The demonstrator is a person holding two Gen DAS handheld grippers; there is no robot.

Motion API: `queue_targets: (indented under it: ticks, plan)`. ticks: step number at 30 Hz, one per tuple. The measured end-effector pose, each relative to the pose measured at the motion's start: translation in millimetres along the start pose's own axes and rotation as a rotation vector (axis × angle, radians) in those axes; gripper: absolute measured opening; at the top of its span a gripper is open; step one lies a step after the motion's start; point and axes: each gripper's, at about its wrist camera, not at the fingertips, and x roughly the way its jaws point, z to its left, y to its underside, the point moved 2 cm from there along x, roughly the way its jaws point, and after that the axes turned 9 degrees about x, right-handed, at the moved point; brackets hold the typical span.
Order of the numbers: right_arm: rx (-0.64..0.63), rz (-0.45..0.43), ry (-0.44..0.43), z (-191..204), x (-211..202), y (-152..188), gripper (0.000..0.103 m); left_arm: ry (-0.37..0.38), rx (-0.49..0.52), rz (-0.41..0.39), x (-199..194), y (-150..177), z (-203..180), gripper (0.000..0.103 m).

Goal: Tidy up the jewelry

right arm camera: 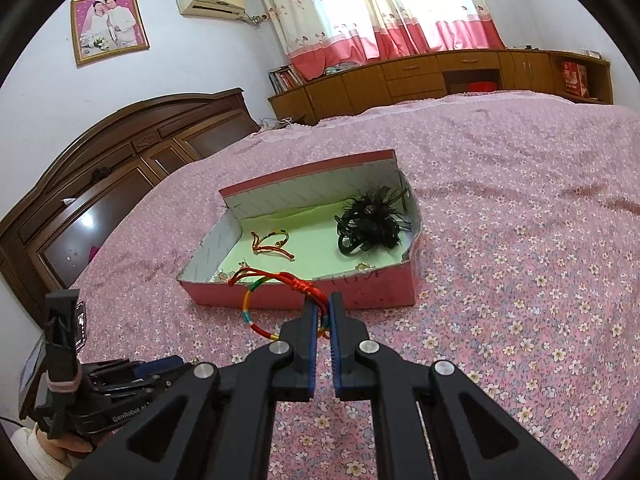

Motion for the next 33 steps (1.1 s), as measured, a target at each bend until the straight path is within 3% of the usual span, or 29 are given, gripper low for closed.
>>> queue_targets:
  ticks: [4,7,11,15,33]
  plan:
    - [0.001,0.005,0.002,-0.3,0.4,1.9,0.007,0.003,-0.002,0.008,10.5,5.6,0.1,0.018]
    - [0.002,0.008,0.004,-1.3,1.2,2.4,0.007,-0.012,0.009,-0.005,12.8,6.9,-1.1,0.008]
    - [0.002,0.009,0.005,-1.2,1.1,2.8,0.007,0.002,0.013,-0.027,7.3,6.5,-2.9,0.003]
    - [-0.002,0.007,0.005,-0.5,0.2,3.0,0.007,0.017,-0.001,-0.059,-4.0,6.4,-0.7,0.002]
    - [-0.030,-0.021,0.001,10.9,-0.3,-3.6,0.007,0.033,-0.062,-0.333,-57.6,-38.3,7.6,0.002]
